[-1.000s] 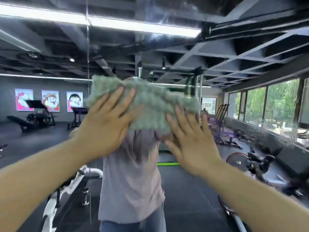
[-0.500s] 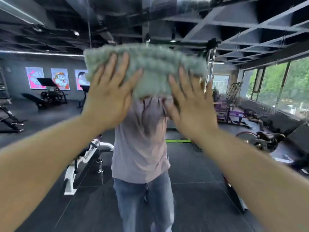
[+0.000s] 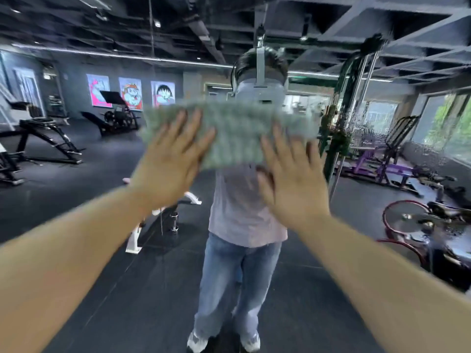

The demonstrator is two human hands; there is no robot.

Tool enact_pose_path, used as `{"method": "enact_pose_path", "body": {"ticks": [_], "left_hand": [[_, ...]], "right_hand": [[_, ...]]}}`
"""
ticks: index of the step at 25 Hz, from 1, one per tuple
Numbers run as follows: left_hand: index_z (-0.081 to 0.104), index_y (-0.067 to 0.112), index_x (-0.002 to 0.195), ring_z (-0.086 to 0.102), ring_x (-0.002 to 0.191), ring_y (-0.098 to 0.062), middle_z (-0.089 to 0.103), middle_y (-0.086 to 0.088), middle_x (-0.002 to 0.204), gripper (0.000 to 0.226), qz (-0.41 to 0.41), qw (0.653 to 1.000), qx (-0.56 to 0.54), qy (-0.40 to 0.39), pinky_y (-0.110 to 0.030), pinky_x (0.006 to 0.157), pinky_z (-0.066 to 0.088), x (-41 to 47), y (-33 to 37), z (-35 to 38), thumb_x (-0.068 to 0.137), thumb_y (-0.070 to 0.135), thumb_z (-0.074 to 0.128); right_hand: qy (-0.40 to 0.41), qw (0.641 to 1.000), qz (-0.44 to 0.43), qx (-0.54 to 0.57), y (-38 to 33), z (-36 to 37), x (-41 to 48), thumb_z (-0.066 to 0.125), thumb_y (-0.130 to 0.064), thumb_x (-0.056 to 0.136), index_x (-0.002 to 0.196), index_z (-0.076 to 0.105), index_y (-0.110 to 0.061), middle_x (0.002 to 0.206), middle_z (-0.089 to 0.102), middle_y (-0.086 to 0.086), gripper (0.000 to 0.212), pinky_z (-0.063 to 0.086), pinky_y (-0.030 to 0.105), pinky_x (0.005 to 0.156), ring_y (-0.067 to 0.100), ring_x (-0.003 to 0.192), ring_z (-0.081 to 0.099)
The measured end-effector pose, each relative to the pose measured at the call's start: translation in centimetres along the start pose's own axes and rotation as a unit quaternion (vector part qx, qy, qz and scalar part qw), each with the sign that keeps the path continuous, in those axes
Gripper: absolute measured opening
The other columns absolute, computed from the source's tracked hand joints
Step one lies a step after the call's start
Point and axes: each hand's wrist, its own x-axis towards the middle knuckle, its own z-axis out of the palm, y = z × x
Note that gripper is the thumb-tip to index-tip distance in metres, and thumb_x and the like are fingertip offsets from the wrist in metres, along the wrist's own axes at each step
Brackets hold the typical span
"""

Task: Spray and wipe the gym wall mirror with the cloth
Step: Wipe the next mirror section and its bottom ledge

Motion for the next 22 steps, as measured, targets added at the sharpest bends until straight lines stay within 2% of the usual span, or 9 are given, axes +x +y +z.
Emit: {"method": "enact_pose_path", "body": {"ticks": [3,5,7,9,11,14,16,18,22], "left_hand": [[0.007,0.026,0.155,0.033,0.138,-0.038,0.028,-0.013,0.155,0.073,0.088,0.99,0.014,-0.113,-0.054,0.105,0.036,-9.8,3.2,1.0,0.089,0.025,0.038],[0.011,0.026,0.154,0.034,0.138,-0.038,0.03,-0.014,0.154,0.064,0.101,0.993,-0.006,-0.063,-0.054,0.105,0.037,-6.4,1.2,0.8,0.095,0.028,0.034],[0.027,0.017,0.151,0.034,0.137,-0.041,0.034,-0.02,0.152,0.053,0.037,0.999,-0.031,0.01,-0.055,0.109,0.033,1.1,-1.5,-0.6,0.1,0.03,0.034],[0.038,0.016,0.145,0.035,0.136,-0.042,0.035,-0.021,0.151,0.047,-0.005,0.997,-0.035,0.072,-0.055,0.109,0.033,5.9,-3.9,-2.0,0.1,0.028,0.042],[0.045,0.019,0.142,0.037,0.135,-0.043,0.036,-0.02,0.151,0.046,0.0,0.994,-0.038,0.105,-0.054,0.108,0.034,4.2,-3.9,-1.0,0.097,0.024,0.051],[0.041,0.026,0.143,0.035,0.136,-0.038,0.034,-0.019,0.152,0.056,0.015,0.998,-0.037,0.039,-0.051,0.106,0.034,-5.4,-0.2,1.8,0.09,0.02,0.058],[0.034,0.03,0.147,0.032,0.136,-0.034,0.032,-0.016,0.154,0.057,0.062,0.998,-0.032,0.0,-0.05,0.102,0.04,-7.7,0.8,2.6,0.093,0.025,0.05],[0.035,0.03,0.148,0.031,0.139,-0.034,0.03,-0.015,0.155,0.05,0.071,0.996,-0.036,0.034,-0.051,0.104,0.037,-3.3,-0.5,2.1,0.098,0.031,0.039],[0.039,0.028,0.147,0.03,0.142,-0.034,0.029,-0.014,0.156,0.045,-0.004,0.992,-0.041,0.122,-0.046,0.111,0.025,5.2,-2.7,-0.1,0.102,0.032,0.038]], "right_hand": [[-0.068,0.996,-0.05,0.011,-3.1,2.0,-11.0,0.036,-0.043,0.093,0.148,0.038,-0.015,0.159,0.014,0.001,0.061,0.015,0.049,0.117,0.028,0.132,0.045],[-0.039,0.998,-0.042,0.027,-3.5,1.5,-8.1,0.039,-0.04,0.091,0.134,0.053,-0.005,0.159,0.022,0.006,0.058,0.012,0.049,0.116,0.031,0.131,0.039],[0.045,0.997,0.03,0.047,-3.8,-1.0,0.0,0.042,-0.036,0.092,0.118,0.058,-0.001,0.152,0.036,0.014,0.047,0.007,0.046,0.117,0.033,0.131,0.036],[0.12,0.98,0.14,0.072,-3.1,-3.1,6.7,0.043,-0.036,0.094,0.116,0.059,-0.006,0.142,0.05,0.011,0.041,0.018,0.044,0.113,0.031,0.126,0.045],[0.167,0.965,0.19,0.067,-3.5,-3.0,7.2,0.047,-0.034,0.095,0.126,0.058,-0.015,0.134,0.055,0.006,0.039,0.033,0.044,0.103,0.029,0.118,0.048],[0.101,0.981,0.161,0.031,-7.6,1.3,-1.9,0.049,-0.025,0.093,0.137,0.052,-0.018,0.14,0.049,0.006,0.044,0.039,0.047,0.099,0.031,0.118,0.047],[0.025,0.989,0.146,0.008,-10.5,3.0,-7.2,0.041,-0.028,0.092,0.141,0.047,-0.015,0.149,0.042,0.005,0.051,0.032,0.048,0.108,0.031,0.126,0.047],[0.018,0.989,0.149,0.014,-9.5,2.1,-4.8,0.035,-0.033,0.093,0.146,0.04,-0.011,0.155,0.032,0.007,0.058,0.021,0.049,0.116,0.03,0.136,0.037],[0.065,0.971,0.221,0.059,-3.9,-2.2,6.0,0.027,-0.038,0.099,0.154,0.018,-0.02,0.163,0.008,0.0,0.059,0.003,0.046,0.12,0.024,0.148,0.014]]}}
